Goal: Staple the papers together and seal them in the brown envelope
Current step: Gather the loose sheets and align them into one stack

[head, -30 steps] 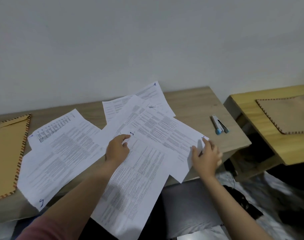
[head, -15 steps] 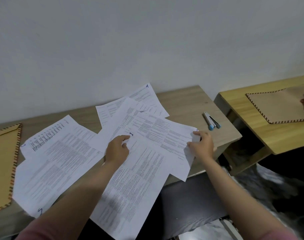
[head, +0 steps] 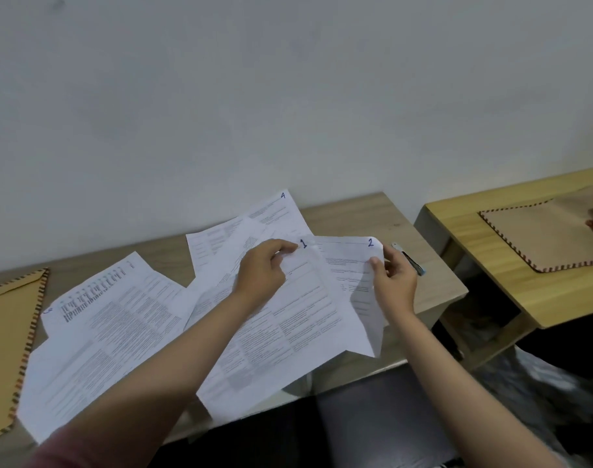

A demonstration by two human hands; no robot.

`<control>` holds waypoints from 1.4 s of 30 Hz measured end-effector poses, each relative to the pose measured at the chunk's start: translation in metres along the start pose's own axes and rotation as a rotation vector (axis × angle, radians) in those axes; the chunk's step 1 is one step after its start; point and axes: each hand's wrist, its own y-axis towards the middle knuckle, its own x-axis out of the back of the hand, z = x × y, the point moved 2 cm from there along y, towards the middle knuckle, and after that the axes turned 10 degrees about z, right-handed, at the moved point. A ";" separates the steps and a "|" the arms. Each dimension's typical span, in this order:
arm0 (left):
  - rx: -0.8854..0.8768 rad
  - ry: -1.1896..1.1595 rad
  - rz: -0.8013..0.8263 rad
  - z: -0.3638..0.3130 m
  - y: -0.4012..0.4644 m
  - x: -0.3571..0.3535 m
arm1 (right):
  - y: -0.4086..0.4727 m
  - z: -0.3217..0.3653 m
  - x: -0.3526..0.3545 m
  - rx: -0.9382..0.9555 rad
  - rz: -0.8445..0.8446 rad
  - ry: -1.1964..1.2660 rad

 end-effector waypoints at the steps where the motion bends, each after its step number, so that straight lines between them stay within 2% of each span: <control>1: -0.028 -0.002 0.010 -0.008 0.006 -0.001 | 0.003 0.004 0.001 0.020 0.024 -0.008; 6: -0.104 -0.042 0.036 -0.041 0.033 -0.012 | 0.014 0.032 0.001 0.163 0.186 0.018; 10: -0.103 -0.046 0.002 -0.050 0.048 -0.026 | 0.020 0.039 0.001 0.208 0.300 0.016; 15: -0.118 -0.015 0.030 -0.055 0.057 -0.040 | 0.029 0.035 0.003 0.186 0.263 0.099; 20: -0.116 0.022 0.062 -0.051 0.063 -0.054 | 0.035 0.034 0.002 0.202 0.268 0.060; 27: -0.136 0.209 -0.025 -0.054 0.067 -0.059 | 0.045 0.026 0.005 0.188 0.285 -0.043; 32: -0.118 0.033 0.037 -0.057 0.070 -0.061 | 0.043 0.025 0.007 0.181 0.268 -0.019; 38: -0.110 -0.032 0.025 -0.061 0.072 -0.060 | 0.045 0.030 0.011 0.212 0.172 0.062; 42: -0.083 -0.086 0.017 -0.062 0.072 -0.058 | 0.049 0.031 0.009 0.216 0.168 0.062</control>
